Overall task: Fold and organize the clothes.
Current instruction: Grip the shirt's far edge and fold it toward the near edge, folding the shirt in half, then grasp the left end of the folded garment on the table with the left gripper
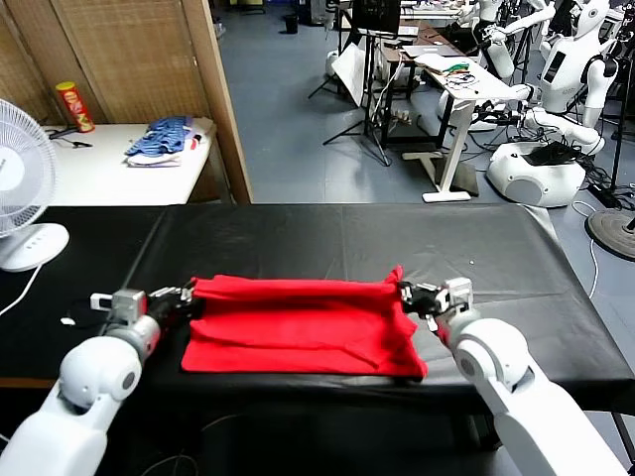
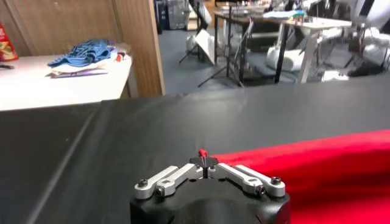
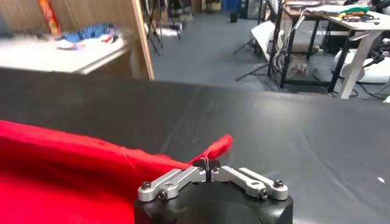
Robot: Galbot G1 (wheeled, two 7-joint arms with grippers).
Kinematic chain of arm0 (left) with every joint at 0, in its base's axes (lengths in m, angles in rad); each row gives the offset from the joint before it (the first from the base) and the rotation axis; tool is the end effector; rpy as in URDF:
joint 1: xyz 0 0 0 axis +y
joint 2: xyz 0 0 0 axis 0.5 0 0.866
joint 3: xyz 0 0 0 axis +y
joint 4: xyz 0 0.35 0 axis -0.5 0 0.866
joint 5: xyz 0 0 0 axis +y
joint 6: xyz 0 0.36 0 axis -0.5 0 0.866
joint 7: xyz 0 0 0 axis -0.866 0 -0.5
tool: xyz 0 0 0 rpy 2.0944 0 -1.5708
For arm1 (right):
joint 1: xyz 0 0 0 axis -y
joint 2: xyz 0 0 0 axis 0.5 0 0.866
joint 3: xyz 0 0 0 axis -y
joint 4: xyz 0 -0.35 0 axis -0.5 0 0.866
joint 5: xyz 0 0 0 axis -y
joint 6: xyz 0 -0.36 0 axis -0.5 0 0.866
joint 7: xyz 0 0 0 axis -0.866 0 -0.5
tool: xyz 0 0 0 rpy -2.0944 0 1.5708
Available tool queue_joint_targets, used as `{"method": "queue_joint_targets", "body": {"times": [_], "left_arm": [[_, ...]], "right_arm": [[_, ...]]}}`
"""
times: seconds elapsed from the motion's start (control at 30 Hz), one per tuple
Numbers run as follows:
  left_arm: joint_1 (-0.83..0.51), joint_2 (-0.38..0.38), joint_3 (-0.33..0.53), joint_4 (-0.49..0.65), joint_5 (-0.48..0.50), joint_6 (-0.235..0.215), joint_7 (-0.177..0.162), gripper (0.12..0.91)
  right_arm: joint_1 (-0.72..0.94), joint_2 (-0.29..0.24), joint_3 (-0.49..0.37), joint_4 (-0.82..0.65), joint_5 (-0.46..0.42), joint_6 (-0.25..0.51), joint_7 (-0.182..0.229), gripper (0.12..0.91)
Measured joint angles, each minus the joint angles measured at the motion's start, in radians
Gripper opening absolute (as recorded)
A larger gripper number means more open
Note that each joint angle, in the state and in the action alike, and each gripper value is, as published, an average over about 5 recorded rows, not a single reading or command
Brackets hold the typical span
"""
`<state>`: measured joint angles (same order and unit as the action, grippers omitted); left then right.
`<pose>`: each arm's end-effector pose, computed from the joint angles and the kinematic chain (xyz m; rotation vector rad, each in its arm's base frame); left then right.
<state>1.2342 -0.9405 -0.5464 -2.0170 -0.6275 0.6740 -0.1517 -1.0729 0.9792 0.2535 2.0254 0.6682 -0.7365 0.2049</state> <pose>0.2906 0.1207 -0.2106 -0.1188 -2.6604 -0.1398 0.3063 -0.0354 -0.2154 0.4049 -2.5826 0.1255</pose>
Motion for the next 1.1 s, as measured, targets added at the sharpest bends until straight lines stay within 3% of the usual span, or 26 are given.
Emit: {"method": "queue_joint_targets", "body": {"times": [0.37, 0.5, 0.67, 0.83, 0.93, 1.1], "left_arm": [[0.144, -0.018, -0.049, -0.06, 0.088, -0.003, 0.041, 0.126], [0.176, -0.033, -0.052, -0.072, 0.105, 0.001, 0.044, 0.153], [0.202, -0.041, -0.063, -0.096, 0.104, 0.006, 0.044, 0.388], [0.196, -0.043, -0.08, -0.12, 0.056, 0.007, 0.038, 0.64], [0.173, -0.05, -0.081, -0.115, 0.001, -0.014, 0.014, 0.759], [0.1, -0.072, -0.055, -0.059, -0.075, -0.05, -0.02, 0.797]], "right_arm": [[-0.079, -0.011, 0.01, 0.04, -0.012, 0.0, -0.005, 0.123], [-0.103, -0.021, 0.03, 0.06, -0.013, 0.0, -0.022, 0.235], [-0.113, -0.024, 0.068, 0.085, -0.002, 0.0, -0.033, 0.514], [-0.085, 0.005, 0.101, 0.072, -0.014, 0.0, 0.001, 0.753], [-0.055, 0.036, 0.098, 0.041, -0.047, 0.002, 0.007, 0.792], [-0.003, 0.097, 0.067, -0.036, -0.099, 0.043, -0.004, 0.798]]}}
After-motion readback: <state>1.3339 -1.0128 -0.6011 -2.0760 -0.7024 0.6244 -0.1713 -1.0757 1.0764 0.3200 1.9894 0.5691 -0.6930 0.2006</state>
